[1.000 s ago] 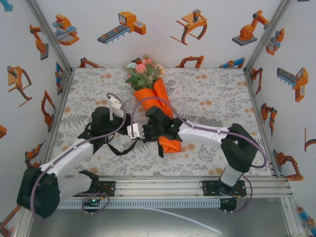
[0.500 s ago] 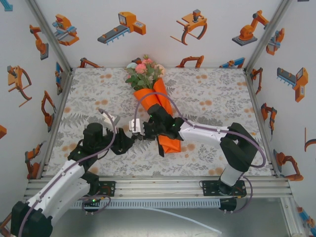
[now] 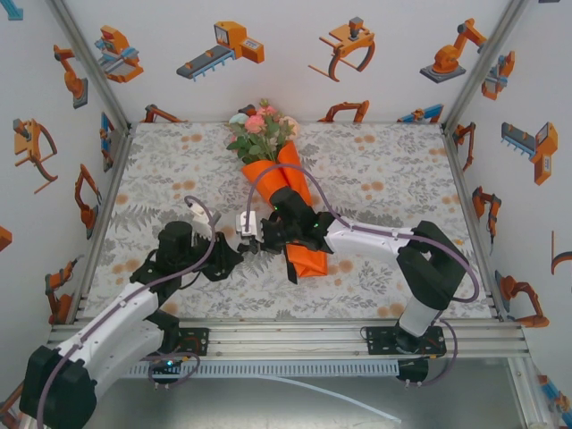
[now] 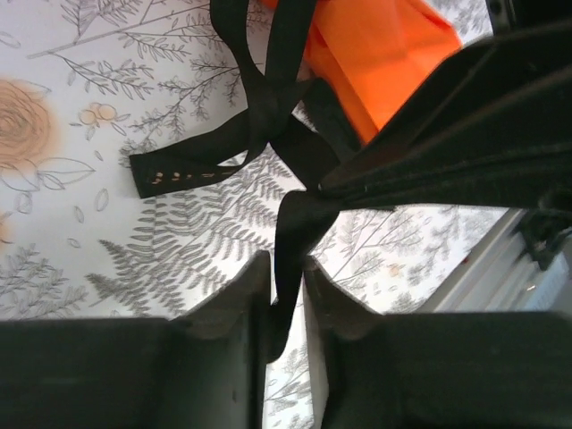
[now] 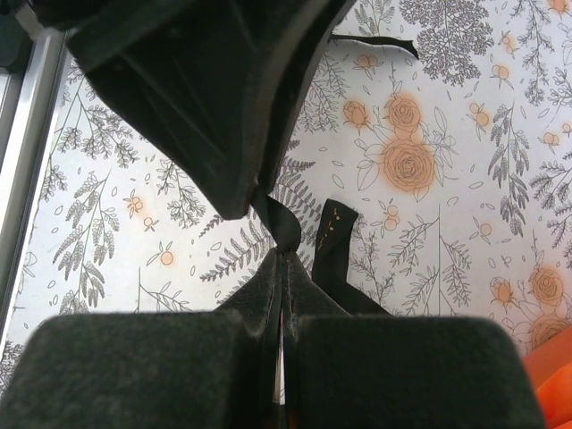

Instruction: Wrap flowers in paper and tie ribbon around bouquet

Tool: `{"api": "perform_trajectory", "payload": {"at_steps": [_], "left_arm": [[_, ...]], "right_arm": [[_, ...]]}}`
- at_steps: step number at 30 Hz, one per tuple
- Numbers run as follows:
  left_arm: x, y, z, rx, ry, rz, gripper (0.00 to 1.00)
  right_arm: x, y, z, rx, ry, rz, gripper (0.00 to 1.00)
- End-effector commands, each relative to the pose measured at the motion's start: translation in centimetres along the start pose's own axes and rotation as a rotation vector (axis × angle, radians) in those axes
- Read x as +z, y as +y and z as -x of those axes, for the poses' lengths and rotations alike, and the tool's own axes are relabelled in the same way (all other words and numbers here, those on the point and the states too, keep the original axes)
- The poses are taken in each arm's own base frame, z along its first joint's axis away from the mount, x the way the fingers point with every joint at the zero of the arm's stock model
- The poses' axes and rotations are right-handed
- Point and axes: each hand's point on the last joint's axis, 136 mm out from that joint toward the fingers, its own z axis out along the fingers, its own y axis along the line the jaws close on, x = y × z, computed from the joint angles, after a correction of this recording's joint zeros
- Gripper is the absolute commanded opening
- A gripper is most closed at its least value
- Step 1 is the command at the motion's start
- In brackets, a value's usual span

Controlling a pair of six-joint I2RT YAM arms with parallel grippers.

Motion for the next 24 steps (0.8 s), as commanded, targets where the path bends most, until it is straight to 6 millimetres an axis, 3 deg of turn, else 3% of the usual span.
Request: {"api": "perform_trajectory", "payload": {"at_steps": [1, 5, 7, 9, 11, 13, 17, 20, 21, 24], "left_arm": [[-0.3, -2.0, 3.1, 0.047, -0.098, -0.071, 0.0], [-0.5, -2.4, 3.9, 0.053, -0.12, -0.085, 0.0], [-0.3, -3.0, 4.0, 0.059, -0.103, -0.114, 0.0], [0.1, -3.4, 4.0, 0.061, -0.077, -0.138, 0.0], [0.6, -3.8, 4.1, 0.059, -0.058, -0.156, 0.0], [1.3, -4.8, 4.3, 0.07, -0.037, -0.202, 0.0], [3.1, -7.2, 4.7, 0.121, 0.015, -0.258, 0.0], [4.9, -8.7, 5.5, 0.147, 0.023, -0.269, 0.0], [5.5, -9.0, 5.8, 0.148, 0.023, -0.264, 0.0], [6.9, -10.0, 7.1, 0.15, 0.003, -0.277, 0.0]], "right_arm": [[0.0, -0.3, 0.4, 0.019, -0.014, -0.012, 0.07], [-2.7, -2.9, 1.8, 0.135, -0.056, -0.153, 0.28], [-5.7, -5.2, 2.6, 0.26, -0.119, -0.246, 0.35], [-8.6, -7.4, 2.1, 0.389, -0.163, -0.328, 0.35], [-11.7, -9.9, 0.5, 0.526, -0.189, -0.431, 0.35], [-14.5, -12.3, -2.4, 0.665, -0.179, -0.56, 0.35], [-18.5, -14.6, -8.5, 0.916, -0.128, -0.709, 0.36], [-20.1, -15.1, -12.1, 1.056, -0.1, -0.764, 0.44], [-20.1, -15.0, -12.8, 1.08, -0.097, -0.761, 0.49], [-18.6, -14.4, -13.8, 1.123, -0.087, -0.682, 0.51]]}}
